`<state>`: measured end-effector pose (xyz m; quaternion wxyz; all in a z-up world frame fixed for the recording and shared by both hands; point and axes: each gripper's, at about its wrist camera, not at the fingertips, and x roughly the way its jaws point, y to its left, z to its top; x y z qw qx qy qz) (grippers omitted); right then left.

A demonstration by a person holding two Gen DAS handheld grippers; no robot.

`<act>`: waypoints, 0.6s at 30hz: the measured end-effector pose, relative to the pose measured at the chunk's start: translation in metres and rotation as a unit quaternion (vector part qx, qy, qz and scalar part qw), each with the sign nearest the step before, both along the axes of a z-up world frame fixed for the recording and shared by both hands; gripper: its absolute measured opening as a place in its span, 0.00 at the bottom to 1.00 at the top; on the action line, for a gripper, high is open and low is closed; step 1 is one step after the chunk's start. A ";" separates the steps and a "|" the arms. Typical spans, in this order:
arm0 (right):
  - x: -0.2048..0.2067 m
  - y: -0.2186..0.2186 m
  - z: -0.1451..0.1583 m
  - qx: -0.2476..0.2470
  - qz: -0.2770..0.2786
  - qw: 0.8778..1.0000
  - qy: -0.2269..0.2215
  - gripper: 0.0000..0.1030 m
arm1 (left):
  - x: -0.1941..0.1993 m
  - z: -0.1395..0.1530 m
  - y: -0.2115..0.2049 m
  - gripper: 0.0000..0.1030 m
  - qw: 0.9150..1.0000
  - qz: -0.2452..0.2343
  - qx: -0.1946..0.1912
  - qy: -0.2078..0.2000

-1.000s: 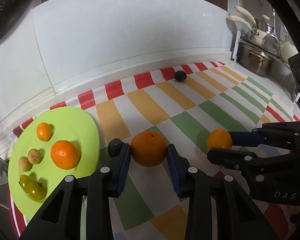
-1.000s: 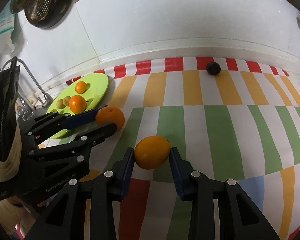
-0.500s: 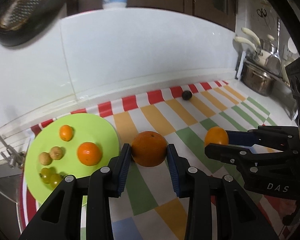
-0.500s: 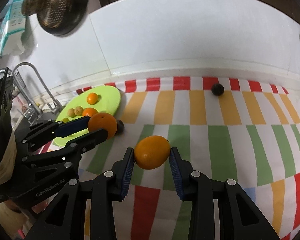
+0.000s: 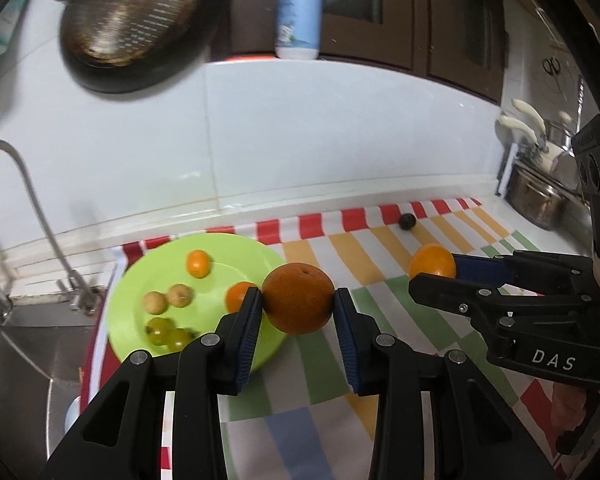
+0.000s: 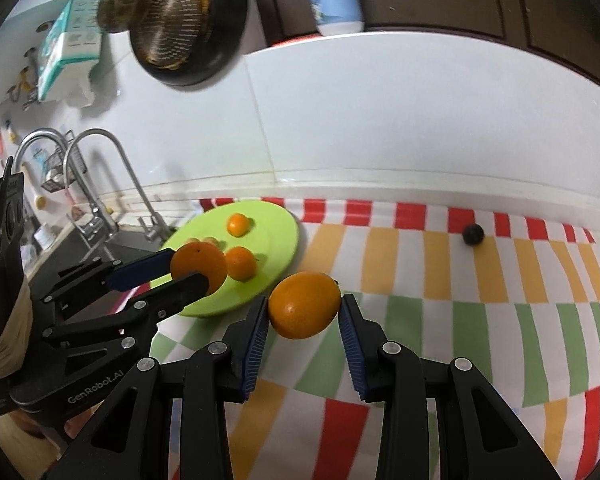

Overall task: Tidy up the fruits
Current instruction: 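Carry both oranges onto the green plate and open both tools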

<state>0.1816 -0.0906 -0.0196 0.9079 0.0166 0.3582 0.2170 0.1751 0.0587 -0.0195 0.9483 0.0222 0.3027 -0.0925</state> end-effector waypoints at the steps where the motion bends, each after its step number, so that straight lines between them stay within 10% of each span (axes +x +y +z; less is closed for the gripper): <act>1: 0.001 0.002 0.001 0.001 0.004 1.000 -0.002 0.36 | -0.001 0.002 0.003 0.35 1.000 0.005 0.001 -0.003; 18: 0.041 0.053 0.021 0.016 0.068 0.997 -0.023 0.36 | 0.012 0.019 0.046 0.35 0.997 0.068 0.023 -0.038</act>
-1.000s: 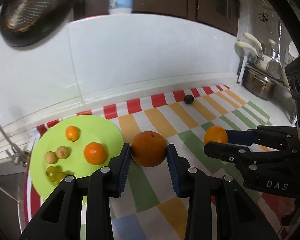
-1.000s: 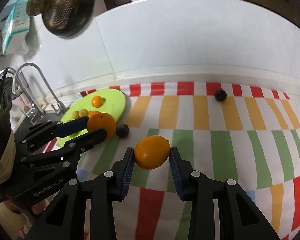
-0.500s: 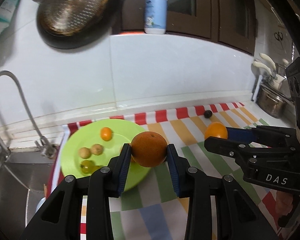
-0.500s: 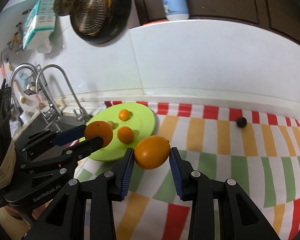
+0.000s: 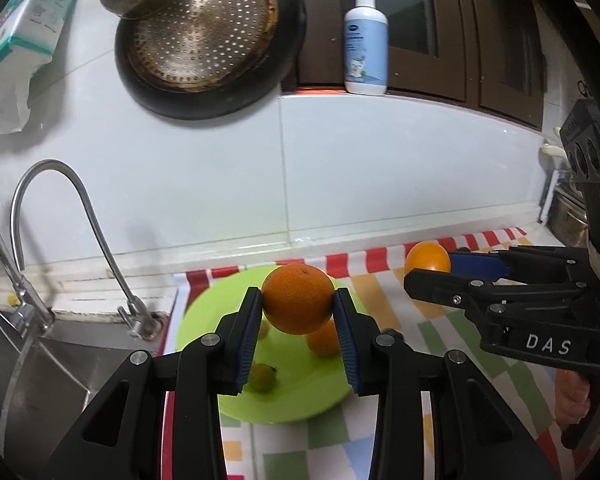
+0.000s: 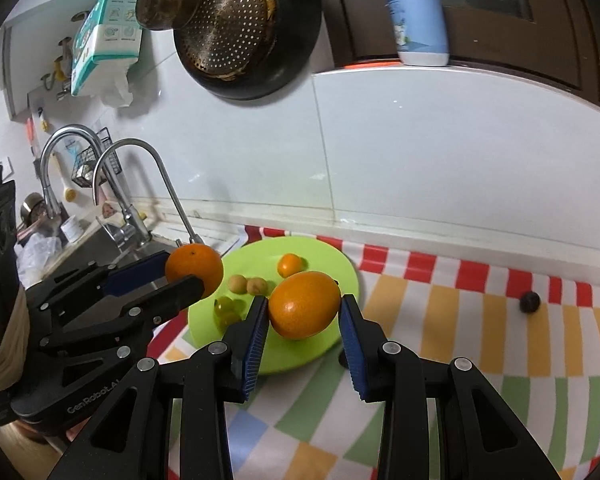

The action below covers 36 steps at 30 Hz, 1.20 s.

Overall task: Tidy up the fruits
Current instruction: 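Carry both oranges onto the green plate and open both tools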

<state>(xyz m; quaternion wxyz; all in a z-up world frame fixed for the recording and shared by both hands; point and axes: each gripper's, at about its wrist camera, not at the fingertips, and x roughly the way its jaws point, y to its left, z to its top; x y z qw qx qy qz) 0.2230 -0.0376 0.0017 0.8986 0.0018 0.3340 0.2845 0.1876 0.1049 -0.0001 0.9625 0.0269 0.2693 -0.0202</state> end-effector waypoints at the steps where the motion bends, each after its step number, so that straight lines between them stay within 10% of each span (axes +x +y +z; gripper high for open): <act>1: 0.004 0.003 0.000 0.001 0.002 1.000 0.001 0.36 | 0.002 -0.001 0.002 0.35 1.000 0.002 0.001 0.000; 36: 0.113 0.076 -0.075 -0.059 0.034 0.994 0.083 0.36 | 0.111 -0.075 0.060 0.35 0.992 0.016 -0.007 0.128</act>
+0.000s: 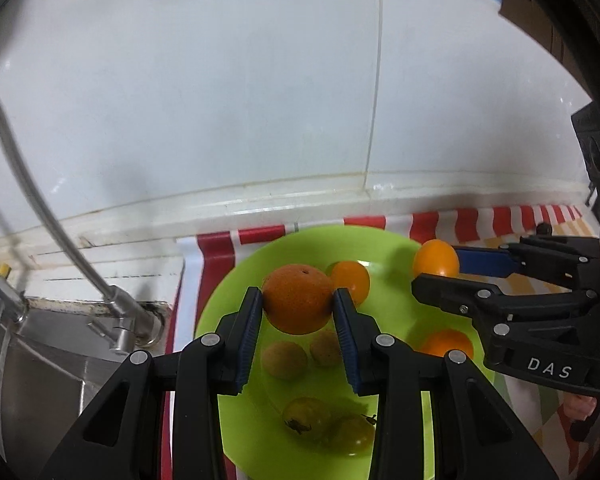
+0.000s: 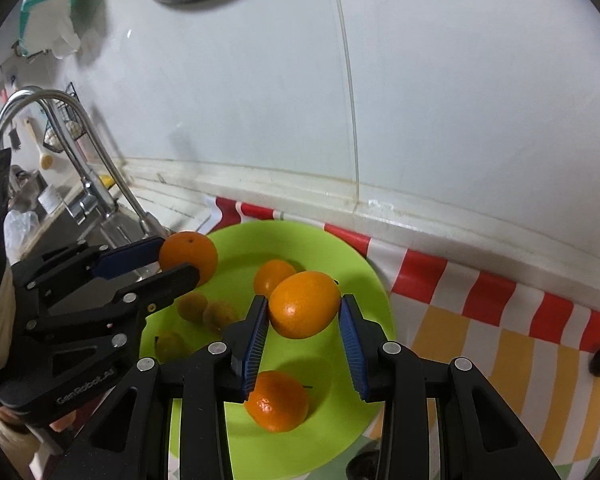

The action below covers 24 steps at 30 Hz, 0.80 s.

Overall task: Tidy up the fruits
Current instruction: 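Carry both oranges onto the green plate and open both tools, then move both tools back from the plate toward the dark round fruits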

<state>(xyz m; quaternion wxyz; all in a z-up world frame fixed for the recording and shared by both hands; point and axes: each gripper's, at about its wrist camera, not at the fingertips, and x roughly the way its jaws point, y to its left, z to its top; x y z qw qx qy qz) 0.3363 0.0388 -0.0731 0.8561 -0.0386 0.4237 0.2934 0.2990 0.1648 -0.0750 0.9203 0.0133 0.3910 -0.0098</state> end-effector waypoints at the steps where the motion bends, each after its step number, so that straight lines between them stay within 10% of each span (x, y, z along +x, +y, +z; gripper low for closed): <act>1: 0.001 0.001 -0.002 -0.003 0.000 1.000 0.003 0.36 | 0.002 -0.002 0.000 0.35 1.000 -0.001 0.001 0.002; 12: 0.010 0.001 -0.013 -0.005 0.006 0.999 0.033 0.42 | 0.003 -0.004 0.001 0.36 1.000 0.000 0.009 0.012; 24: -0.024 -0.025 0.028 0.003 -0.018 0.999 -0.038 0.47 | -0.042 0.033 -0.015 0.41 0.999 0.023 0.005 -0.044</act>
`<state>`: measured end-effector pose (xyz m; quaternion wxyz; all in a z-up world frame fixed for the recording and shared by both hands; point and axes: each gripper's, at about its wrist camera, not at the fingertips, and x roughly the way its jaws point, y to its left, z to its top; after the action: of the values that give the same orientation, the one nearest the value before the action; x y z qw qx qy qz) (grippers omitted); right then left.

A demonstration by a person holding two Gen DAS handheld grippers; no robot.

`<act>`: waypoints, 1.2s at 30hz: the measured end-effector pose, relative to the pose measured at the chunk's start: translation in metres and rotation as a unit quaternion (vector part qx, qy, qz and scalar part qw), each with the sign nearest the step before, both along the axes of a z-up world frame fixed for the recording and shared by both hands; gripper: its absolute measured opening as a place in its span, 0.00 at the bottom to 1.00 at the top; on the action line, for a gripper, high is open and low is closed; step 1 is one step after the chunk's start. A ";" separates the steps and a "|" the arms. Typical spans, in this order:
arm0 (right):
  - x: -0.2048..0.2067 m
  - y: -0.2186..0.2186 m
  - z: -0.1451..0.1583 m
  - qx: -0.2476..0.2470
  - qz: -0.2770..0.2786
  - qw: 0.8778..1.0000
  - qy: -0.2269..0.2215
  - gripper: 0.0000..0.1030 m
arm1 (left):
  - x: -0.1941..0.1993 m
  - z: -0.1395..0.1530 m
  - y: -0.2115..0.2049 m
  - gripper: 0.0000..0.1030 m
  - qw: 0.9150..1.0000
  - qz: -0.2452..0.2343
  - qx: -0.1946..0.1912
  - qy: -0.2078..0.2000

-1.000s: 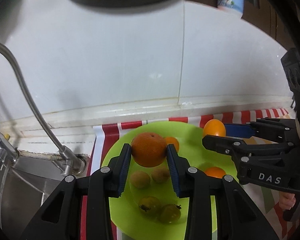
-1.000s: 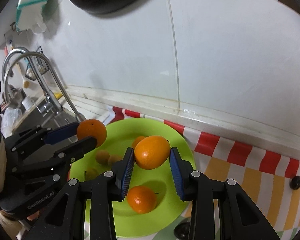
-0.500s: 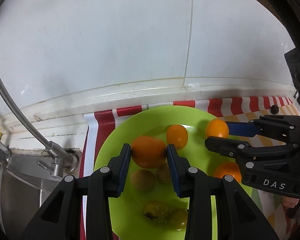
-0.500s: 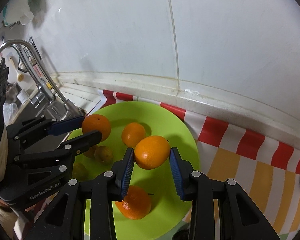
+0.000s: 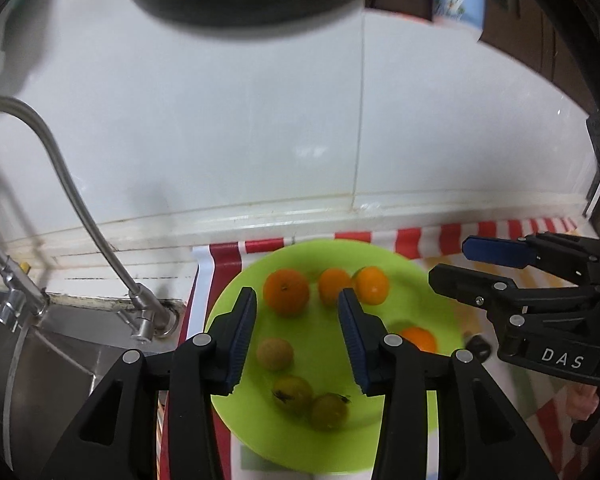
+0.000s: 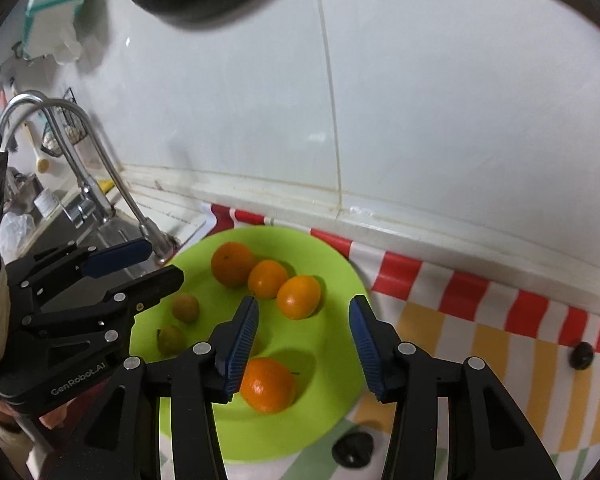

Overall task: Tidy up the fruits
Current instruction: 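Move both tools back from the plate toward the dark round fruits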

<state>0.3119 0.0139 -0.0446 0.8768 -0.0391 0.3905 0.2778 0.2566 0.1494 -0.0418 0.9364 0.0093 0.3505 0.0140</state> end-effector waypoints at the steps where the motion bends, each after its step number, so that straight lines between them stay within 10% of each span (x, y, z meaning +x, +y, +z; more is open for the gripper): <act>1: -0.004 -0.002 0.005 0.001 -0.001 1.000 -0.006 0.47 | -0.005 0.005 -0.002 0.42 1.000 -0.001 -0.002 -0.005; 16: -0.069 -0.054 0.058 -0.003 -0.036 0.996 -0.080 0.47 | -0.065 0.052 -0.045 0.61 0.998 0.005 -0.015 -0.053; 36: -0.117 -0.131 0.053 0.008 -0.089 0.994 -0.060 0.47 | -0.093 0.035 -0.113 0.62 0.998 -0.015 -0.045 -0.039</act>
<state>0.1953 -0.1173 0.0088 0.9203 -0.0137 0.3366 0.1992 0.1639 0.0365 -0.0071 0.9491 -0.0283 0.3134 -0.0157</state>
